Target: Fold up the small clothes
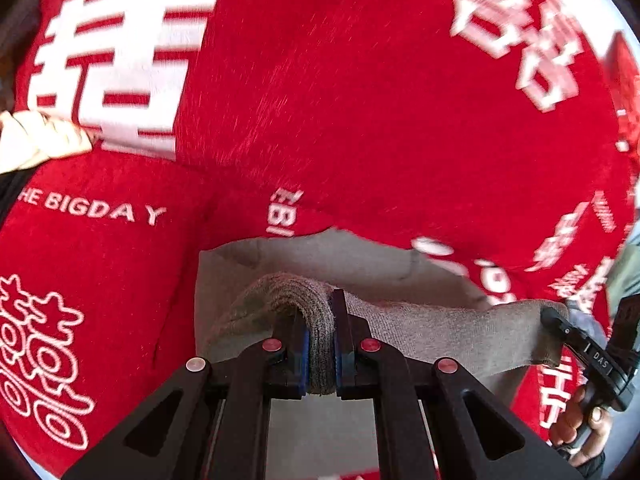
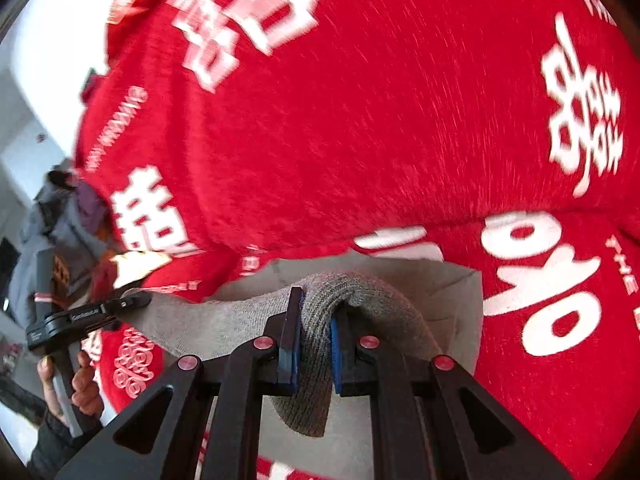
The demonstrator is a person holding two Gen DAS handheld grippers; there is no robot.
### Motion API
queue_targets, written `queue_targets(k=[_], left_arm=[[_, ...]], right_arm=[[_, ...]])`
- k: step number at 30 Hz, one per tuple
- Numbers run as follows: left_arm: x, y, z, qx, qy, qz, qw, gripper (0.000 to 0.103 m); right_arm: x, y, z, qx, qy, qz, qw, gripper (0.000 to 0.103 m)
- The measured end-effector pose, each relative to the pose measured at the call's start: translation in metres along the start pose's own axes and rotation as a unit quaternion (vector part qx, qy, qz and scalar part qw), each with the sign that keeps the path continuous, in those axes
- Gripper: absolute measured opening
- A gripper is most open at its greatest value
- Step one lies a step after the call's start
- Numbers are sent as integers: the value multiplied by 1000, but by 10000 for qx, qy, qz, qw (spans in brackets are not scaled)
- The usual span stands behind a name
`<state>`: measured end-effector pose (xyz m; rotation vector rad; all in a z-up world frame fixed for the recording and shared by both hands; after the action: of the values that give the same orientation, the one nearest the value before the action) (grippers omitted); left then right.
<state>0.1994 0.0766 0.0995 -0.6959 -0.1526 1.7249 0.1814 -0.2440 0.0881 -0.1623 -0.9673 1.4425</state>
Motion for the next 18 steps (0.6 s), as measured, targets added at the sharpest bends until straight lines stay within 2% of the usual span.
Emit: queue_targets(k=[5,7,8,9,10,11,15,18], left_arm=[[16,10,-60,326,-302,115,9989,10],[25,13,-78,518,-390,267,9975,10],[28,14,-87,659,-293,391,9966,21],[30,14,-91,742,-202,469,9959,32],[32,14,-94,784,-71,549,9954,56],[32,13,-93,762,105,633,9950,64],[34,3,-77,675,380,937,9926,64],[37,-1,-51,466,541,1015,9923,64]], right_arm=[[-31,9,-60,462,297,-301,9980,13],[-42,11,-76,612,308,-505,9964,17],[-46,12,-82,665,343,-622,9953,19],[-50,12,-87,742,332,-729,9940,29],[-53,12,-91,799,320,-807,9930,35],[-54,12,-93,836,296,-885,9921,45],[-51,7,-81,676,67,-1042,9922,57],[-46,1,-53,259,45,-982,9948,69]])
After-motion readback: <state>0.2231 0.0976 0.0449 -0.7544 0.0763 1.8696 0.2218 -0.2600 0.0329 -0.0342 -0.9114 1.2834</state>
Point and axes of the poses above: each gripper's, at about its wrist camera, not at the fingertips, and z roughly against the way its jaws point, x to its left, y to its underside, the point moved 5 cm from there along -z, roughly the way its jaws point, and after that the axes turned 5 degrees about -x, right-handed, at the moved point
